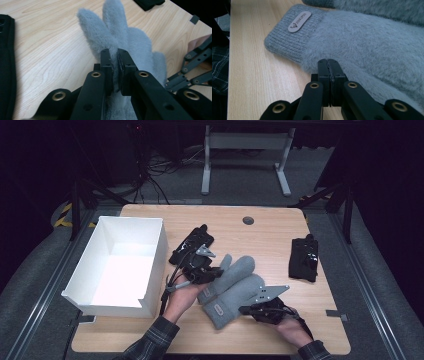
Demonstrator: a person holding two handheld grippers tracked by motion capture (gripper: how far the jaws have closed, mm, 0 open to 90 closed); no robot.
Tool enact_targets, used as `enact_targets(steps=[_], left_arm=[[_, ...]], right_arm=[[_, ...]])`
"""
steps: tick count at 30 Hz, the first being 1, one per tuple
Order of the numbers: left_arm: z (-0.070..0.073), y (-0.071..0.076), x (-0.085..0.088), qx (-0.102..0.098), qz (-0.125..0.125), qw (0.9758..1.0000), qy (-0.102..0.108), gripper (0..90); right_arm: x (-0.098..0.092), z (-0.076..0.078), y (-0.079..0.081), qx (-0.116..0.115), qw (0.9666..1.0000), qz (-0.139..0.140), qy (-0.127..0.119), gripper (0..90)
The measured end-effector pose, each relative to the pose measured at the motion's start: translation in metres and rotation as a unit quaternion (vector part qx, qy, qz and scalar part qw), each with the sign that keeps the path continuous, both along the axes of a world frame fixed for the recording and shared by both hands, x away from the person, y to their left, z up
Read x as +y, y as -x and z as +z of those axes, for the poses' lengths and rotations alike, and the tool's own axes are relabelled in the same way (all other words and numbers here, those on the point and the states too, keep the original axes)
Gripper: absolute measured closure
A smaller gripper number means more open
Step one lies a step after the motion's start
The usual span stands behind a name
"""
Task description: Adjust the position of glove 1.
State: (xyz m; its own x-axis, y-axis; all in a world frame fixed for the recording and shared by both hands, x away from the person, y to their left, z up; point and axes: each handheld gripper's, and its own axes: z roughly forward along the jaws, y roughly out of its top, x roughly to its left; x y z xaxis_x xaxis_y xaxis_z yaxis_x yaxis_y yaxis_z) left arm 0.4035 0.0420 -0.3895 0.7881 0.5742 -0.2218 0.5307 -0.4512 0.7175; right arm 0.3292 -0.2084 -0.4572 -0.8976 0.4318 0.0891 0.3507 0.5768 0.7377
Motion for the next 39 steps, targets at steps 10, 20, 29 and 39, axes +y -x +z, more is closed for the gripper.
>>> enact_targets(steps=[10, 20, 29, 39], left_arm=[[0.006, 0.015, -0.016, -0.003, -0.025, 0.9996, -0.01, 84.6], [0.004, 0.027, -0.034, 0.002, -0.04, 0.9987, -0.031, 84.6], [0.003, 0.028, -0.037, 0.035, -0.08, 0.9961, 0.016, 78.1], [0.012, 0.02, -0.008, -0.001, -0.046, 0.9989, 0.01, 89.5]], right_arm=[[0.005, -0.001, -0.008, -0.009, 0.9999, -0.006, 0.004, 90.0], [0.012, -0.001, -0.015, -0.013, 0.9999, -0.005, 0.005, 90.0], [0.008, -0.001, -0.018, -0.016, 0.9998, -0.008, 0.006, 90.0], [-0.036, 0.005, -0.005, -0.018, 0.9984, -0.052, 0.007, 90.0]])
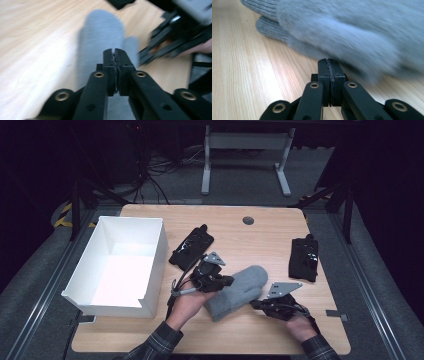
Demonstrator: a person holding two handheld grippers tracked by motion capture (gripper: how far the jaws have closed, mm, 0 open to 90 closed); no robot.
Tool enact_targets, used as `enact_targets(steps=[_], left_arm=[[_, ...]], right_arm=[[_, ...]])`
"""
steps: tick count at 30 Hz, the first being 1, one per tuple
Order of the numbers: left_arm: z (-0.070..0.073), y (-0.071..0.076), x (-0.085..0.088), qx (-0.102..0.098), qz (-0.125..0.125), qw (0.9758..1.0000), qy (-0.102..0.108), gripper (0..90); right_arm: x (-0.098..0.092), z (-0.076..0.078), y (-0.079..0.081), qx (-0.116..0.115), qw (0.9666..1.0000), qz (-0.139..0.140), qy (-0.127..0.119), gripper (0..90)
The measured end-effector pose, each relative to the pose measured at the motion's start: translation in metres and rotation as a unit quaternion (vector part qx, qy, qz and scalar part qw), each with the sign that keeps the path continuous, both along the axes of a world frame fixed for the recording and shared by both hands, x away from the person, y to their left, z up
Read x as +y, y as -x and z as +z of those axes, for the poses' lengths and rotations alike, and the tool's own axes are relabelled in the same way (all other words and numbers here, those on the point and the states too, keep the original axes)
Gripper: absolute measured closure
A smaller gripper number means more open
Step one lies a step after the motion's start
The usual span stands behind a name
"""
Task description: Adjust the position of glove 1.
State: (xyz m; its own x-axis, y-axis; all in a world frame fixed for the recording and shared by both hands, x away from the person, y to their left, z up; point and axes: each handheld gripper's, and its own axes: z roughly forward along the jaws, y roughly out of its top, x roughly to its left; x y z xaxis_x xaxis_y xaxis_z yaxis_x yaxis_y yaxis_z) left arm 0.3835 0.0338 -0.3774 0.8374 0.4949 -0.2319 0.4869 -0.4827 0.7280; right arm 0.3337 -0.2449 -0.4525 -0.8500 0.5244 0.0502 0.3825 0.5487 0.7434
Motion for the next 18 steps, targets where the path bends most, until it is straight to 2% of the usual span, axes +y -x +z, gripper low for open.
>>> enact_targets(steps=[1, 2, 3, 4, 5, 6, 8, 10, 12, 15, 16, 18], left_arm=[[0.0, 0.0, 0.0, 0.0, 0.0, 1.0, 0.0, 89.7], [-0.001, -0.005, 0.01, -0.003, 0.017, 0.9998, -0.011, 89.8], [-0.001, -0.005, 0.01, -0.003, 0.017, 0.9998, -0.011, 89.9], [-0.003, -0.007, 0.015, -0.005, 0.029, 0.9993, -0.021, 89.9], [-0.009, -0.011, 0.024, 0.005, 0.039, 0.9988, -0.028, 89.9], [-0.009, -0.011, 0.024, 0.005, 0.039, 0.9988, -0.028, 89.8], [-0.019, -0.013, 0.031, 0.016, 0.048, 0.9981, -0.036, 89.9], [-0.028, -0.013, 0.034, 0.03, 0.048, 0.9975, -0.042, 89.8], [-0.04, -0.011, 0.036, 0.051, 0.042, 0.9967, -0.047, 89.7], [-0.042, -0.008, 0.037, 0.058, 0.037, 0.9967, -0.044, 89.8], [-0.042, -0.006, 0.037, 0.066, 0.029, 0.9969, -0.032, 89.8], [-0.039, -0.002, 0.035, 0.065, 0.023, 0.9972, -0.029, 89.8]], right_arm=[[-0.003, 0.001, 0.001, 0.0, 1.0, -0.003, -0.002, 90.0], [-0.008, 0.002, 0.001, 0.0, 0.9999, -0.009, -0.005, 90.0], [-0.008, 0.002, 0.001, 0.0, 0.9999, -0.009, -0.005, 90.0], [-0.013, 0.004, 0.001, 0.002, 0.9998, -0.014, -0.011, 90.0], [-0.014, 0.005, 0.002, 0.001, 0.9998, -0.015, -0.012, 90.0], [-0.014, 0.005, 0.002, 0.001, 0.9998, -0.015, -0.012, 90.0], [-0.013, 0.006, 0.002, 0.002, 0.9998, -0.014, -0.012, 90.0], [-0.011, 0.005, 0.001, 0.001, 0.9999, -0.01, -0.014, 90.0], [-0.008, 0.005, 0.0, 0.002, 0.9999, -0.007, -0.014, 90.0], [-0.004, 0.005, -0.001, -0.001, 0.9998, -0.006, -0.016, 90.0], [-0.002, 0.006, -0.002, -0.003, 0.9998, -0.007, -0.018, 90.0], [0.0, 0.006, -0.004, -0.005, 0.9997, -0.007, -0.022, 90.0]])
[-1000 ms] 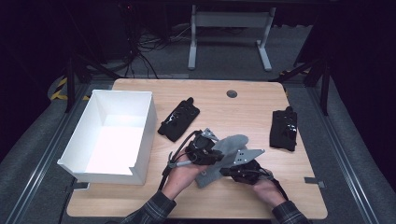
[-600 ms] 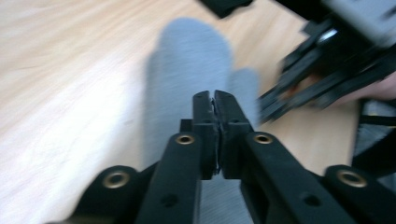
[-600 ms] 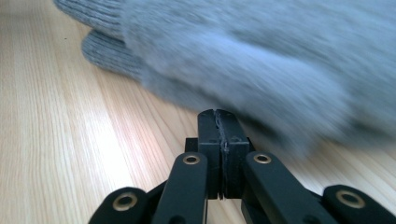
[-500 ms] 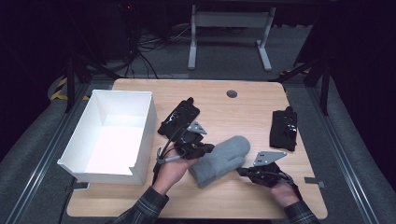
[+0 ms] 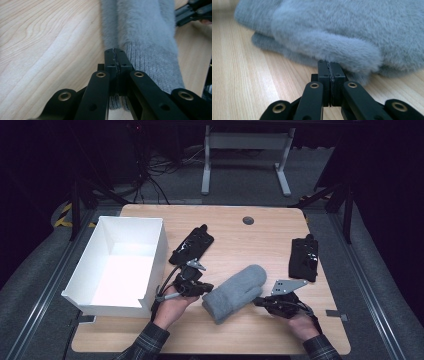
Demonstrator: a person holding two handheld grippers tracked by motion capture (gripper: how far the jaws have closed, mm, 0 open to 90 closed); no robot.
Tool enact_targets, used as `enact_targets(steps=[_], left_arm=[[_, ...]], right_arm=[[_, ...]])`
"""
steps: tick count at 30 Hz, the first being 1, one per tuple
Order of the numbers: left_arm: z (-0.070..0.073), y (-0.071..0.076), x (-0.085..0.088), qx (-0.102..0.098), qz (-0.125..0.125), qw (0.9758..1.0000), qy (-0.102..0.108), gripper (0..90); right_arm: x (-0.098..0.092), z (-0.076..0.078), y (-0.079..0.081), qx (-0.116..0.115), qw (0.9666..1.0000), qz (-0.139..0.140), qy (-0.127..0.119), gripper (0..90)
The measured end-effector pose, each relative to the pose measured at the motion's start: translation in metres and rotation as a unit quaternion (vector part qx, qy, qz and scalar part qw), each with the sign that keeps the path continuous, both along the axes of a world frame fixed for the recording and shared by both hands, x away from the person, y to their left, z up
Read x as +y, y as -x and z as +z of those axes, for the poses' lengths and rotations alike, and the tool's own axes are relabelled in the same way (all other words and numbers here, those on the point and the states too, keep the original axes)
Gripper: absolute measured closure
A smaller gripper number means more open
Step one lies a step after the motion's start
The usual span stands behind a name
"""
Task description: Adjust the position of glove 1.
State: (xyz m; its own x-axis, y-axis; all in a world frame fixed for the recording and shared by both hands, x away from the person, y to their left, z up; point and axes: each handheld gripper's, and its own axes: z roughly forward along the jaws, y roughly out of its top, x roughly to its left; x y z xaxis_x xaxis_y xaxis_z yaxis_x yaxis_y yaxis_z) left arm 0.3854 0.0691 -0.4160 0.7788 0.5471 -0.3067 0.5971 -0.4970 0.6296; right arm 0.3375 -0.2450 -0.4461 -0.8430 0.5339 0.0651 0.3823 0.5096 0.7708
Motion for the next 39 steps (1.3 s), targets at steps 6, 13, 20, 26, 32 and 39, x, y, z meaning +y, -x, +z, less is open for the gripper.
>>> enact_targets(steps=[6, 13, 20, 26, 32, 39], left_arm=[[0.003, 0.007, -0.009, 0.009, -0.027, 0.9995, 0.015, 89.8], [-0.006, 0.013, -0.023, 0.024, -0.053, 0.9983, 0.007, 88.4], [-0.008, 0.021, -0.033, 0.022, -0.071, 0.9972, 0.0, 87.1], [-0.011, 0.019, -0.033, 0.009, -0.059, 0.9981, -0.015, 75.4], [-0.007, 0.007, -0.021, -0.01, -0.024, 0.9995, 0.019, 49.5], [0.007, 0.0, -0.028, -0.04, -0.007, 0.998, 0.049, 24.6]], right_arm=[[-0.001, 0.004, -0.002, -0.011, 0.9998, -0.014, -0.008, 90.0], [-0.007, 0.002, -0.007, -0.013, 0.9994, -0.03, -0.005, 90.0], [-0.005, 0.003, -0.012, -0.02, 0.9991, -0.038, -0.005, 90.0], [-0.006, 0.001, -0.014, -0.017, 0.999, -0.04, 0.001, 90.0], [-0.016, 0.0, -0.012, -0.021, 0.998, -0.059, 0.008, 74.0], [-0.032, -0.006, -0.015, -0.029, 0.9937, -0.105, 0.028, 45.1]])
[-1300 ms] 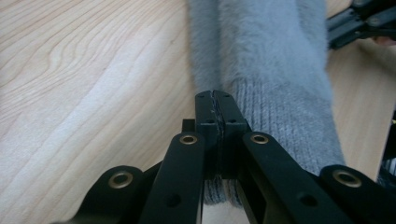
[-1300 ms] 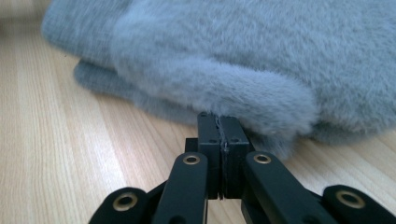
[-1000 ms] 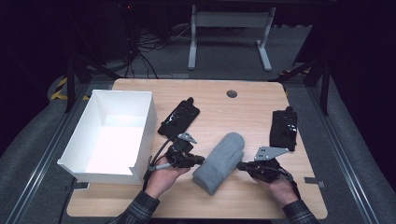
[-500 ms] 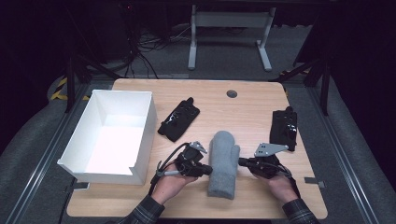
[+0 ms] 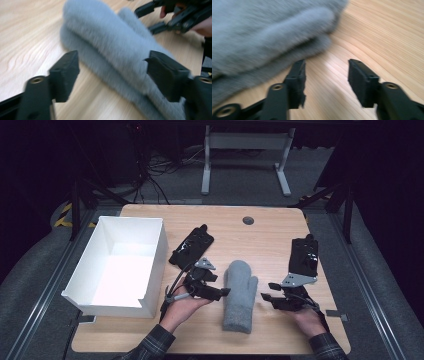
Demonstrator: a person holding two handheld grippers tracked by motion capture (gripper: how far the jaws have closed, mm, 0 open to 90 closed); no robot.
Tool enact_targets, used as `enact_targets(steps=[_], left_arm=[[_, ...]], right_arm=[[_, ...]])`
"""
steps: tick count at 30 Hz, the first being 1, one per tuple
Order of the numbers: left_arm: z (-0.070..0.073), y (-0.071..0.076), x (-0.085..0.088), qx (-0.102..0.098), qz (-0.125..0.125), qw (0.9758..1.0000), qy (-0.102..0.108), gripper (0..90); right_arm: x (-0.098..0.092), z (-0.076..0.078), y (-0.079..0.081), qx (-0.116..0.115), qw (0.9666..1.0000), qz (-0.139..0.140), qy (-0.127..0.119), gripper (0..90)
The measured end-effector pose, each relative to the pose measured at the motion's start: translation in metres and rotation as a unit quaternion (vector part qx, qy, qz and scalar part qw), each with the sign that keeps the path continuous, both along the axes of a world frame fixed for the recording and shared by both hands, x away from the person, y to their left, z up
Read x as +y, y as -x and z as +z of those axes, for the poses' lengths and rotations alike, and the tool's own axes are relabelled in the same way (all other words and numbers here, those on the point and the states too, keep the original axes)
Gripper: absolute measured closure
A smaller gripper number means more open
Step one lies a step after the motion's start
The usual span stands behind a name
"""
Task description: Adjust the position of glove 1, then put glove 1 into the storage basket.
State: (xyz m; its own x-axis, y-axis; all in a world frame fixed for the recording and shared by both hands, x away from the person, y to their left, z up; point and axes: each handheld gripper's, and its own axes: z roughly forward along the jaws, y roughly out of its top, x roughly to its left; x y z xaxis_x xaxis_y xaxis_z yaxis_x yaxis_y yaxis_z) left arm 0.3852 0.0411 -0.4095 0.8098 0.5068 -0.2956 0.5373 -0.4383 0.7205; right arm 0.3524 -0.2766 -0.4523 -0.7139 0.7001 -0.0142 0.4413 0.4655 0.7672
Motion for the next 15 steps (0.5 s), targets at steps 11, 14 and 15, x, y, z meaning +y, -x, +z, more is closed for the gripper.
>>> enact_targets(steps=[11, 14, 15], left_arm=[[-0.023, -0.006, -0.034, -0.003, 0.003, 0.9992, -0.04, 13.2], [-0.032, -0.009, -0.037, -0.005, 0.006, 0.9986, -0.053, 10.6], [-0.036, -0.01, -0.037, -0.004, 0.006, 0.9983, -0.058, 9.2]], right_arm=[[-0.014, -0.011, -0.005, 0.004, 0.9994, -0.02, 0.028, 28.1], [-0.013, -0.013, -0.006, 0.01, 0.9992, -0.019, 0.034, 26.6], [-0.012, -0.014, -0.006, 0.011, 0.9992, -0.019, 0.034, 25.8]])
